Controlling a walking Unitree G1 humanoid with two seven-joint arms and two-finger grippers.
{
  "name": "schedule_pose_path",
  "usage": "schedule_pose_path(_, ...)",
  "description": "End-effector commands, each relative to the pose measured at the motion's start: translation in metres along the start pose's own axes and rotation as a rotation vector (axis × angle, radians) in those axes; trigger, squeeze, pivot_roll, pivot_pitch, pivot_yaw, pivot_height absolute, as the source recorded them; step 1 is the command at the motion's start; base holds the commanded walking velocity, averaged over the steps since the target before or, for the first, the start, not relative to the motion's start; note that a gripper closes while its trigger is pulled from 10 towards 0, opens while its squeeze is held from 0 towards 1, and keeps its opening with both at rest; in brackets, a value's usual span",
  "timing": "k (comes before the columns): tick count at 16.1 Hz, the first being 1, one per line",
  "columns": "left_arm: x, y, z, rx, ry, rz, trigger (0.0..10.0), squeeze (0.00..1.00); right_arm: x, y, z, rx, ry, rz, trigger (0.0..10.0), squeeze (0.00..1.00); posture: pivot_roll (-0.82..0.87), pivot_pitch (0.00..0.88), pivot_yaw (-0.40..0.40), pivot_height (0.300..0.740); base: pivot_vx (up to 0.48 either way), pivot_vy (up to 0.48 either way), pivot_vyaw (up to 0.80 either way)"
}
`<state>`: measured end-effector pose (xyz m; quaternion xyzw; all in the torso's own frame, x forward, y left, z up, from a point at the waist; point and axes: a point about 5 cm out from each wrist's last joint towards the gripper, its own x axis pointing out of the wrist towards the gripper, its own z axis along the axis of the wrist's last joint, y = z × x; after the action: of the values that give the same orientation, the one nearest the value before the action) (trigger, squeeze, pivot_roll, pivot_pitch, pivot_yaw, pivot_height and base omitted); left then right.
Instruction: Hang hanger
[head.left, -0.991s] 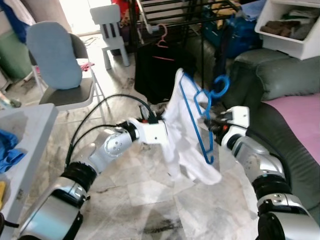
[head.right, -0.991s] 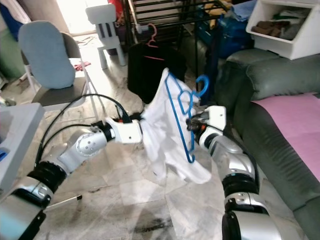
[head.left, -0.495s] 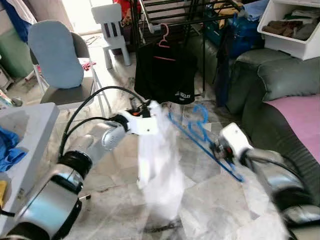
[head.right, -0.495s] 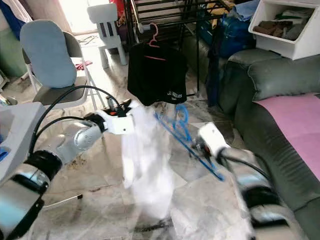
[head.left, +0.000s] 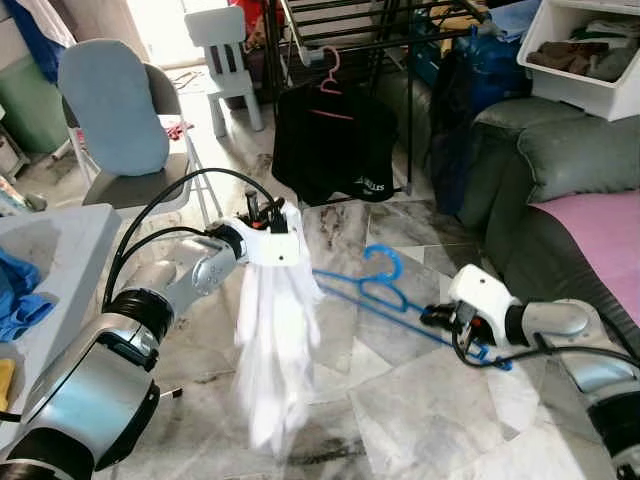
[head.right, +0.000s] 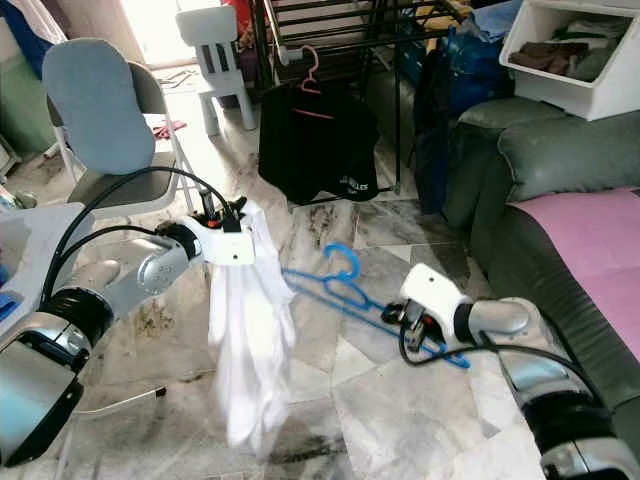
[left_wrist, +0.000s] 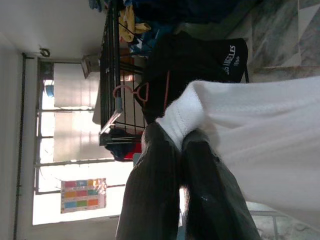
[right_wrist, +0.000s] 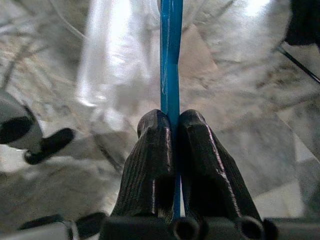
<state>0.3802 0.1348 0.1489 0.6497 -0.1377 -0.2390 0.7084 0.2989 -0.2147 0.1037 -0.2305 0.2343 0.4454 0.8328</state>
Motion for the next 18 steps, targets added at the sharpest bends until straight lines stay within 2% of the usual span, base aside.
schedule_pose_path(1,0.000,0.012,-0.003,0.033,-0.007,0.037,10.0,0.00,0.001,0.009,0.010,-0.015,-0.060,0.075,10.0,0.00,-0.11,0.000,0.078,0.740,0.000,0.000,0.00)
schedule_pose_path(2,0.000,0.012,-0.004,0.039,-0.001,0.040,10.0,0.00,0.001,0.014,0.012,-0.018,-0.073,0.109,10.0,0.00,-0.11,0.000,0.079,0.740,0.000,0.000,0.00)
schedule_pose_path(6,-0.003,0.012,-0.013,0.064,0.035,0.028,10.0,0.00,-0.004,0.012,0.005,-0.013,-0.035,0.088,10.0,0.00,-0.11,0.000,0.087,0.740,0.000,0.000,0.00)
schedule_pose_path(7,-0.004,0.012,-0.016,0.075,0.050,0.027,10.0,0.00,-0.007,0.010,0.003,-0.016,-0.014,0.075,10.0,0.00,-0.11,0.000,0.090,0.740,0.000,0.000,0.00)
schedule_pose_path(9,-0.004,0.020,-0.017,0.037,0.044,0.068,10.0,0.00,-0.008,0.003,-0.003,-0.033,0.033,-0.004,10.0,0.00,-0.11,0.000,0.096,0.740,0.000,0.000,0.00)
schedule_pose_path(11,0.000,0.032,-0.005,-0.060,-0.027,0.154,10.0,0.00,0.004,0.009,-0.007,-0.016,0.043,0.004,10.0,0.00,-0.11,0.000,0.096,0.740,0.000,0.000,0.00)
schedule_pose_path(14,0.001,0.047,0.010,-0.112,-0.148,0.211,10.0,0.00,0.019,0.013,-0.018,0.013,0.078,-0.014,10.0,0.00,-0.10,0.000,0.091,0.740,0.000,0.000,0.00)
schedule_pose_path(16,0.001,0.046,0.019,-0.118,-0.207,0.209,10.0,0.00,0.024,0.011,-0.019,0.030,0.076,-0.036,10.0,0.00,-0.09,0.000,0.080,0.740,0.000,0.000,0.00)
schedule_pose_path(18,0.000,0.037,0.033,-0.151,-0.293,0.175,10.0,0.00,0.031,-0.002,-0.018,0.061,0.084,-0.174,10.0,0.00,-0.09,0.000,0.077,0.740,0.000,0.000,0.00)
